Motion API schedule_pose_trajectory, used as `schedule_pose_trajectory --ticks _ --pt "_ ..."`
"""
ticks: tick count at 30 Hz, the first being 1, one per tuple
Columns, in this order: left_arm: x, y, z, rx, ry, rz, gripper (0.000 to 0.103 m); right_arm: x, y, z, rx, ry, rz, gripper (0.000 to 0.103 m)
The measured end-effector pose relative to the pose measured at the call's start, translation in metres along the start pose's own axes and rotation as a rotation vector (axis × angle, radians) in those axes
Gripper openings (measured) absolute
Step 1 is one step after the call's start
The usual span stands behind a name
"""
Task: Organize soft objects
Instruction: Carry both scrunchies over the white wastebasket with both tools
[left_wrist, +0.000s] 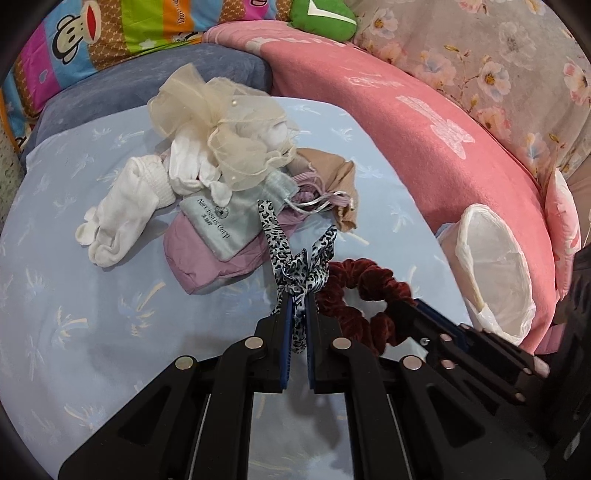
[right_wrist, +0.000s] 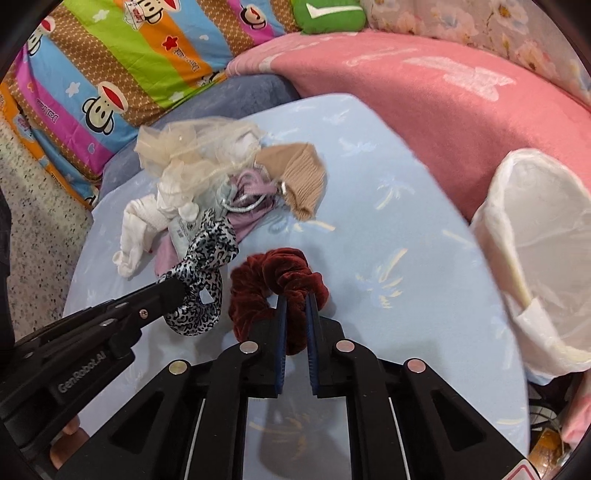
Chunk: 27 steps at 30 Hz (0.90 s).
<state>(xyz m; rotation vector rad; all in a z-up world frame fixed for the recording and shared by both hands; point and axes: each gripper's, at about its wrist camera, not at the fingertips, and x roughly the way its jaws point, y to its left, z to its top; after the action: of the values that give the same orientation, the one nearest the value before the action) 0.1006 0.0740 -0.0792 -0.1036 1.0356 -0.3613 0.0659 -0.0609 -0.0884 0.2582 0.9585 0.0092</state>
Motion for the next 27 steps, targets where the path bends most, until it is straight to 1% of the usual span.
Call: schedule_pose_trajectory --ticks 11,16,27 --pt "-0.018 -0.053 0.010 0.084 -0.054 -0.049 0.007 -0.072 -0.041 0.013 0.045 -0.136 -0.047 0.009" --pt "-0.018 -0.081 0.009 0.129 -0.058 -0.066 0.007 -0.091 -0.060 0.013 0.071 -0.167 -0.062 0.009" --pt "-0.010 -0.149 0.011 0.246 -0.056 -0.113 0.007 -0.132 -0.117 0.011 0.147 -0.239 -0.110 0.009"
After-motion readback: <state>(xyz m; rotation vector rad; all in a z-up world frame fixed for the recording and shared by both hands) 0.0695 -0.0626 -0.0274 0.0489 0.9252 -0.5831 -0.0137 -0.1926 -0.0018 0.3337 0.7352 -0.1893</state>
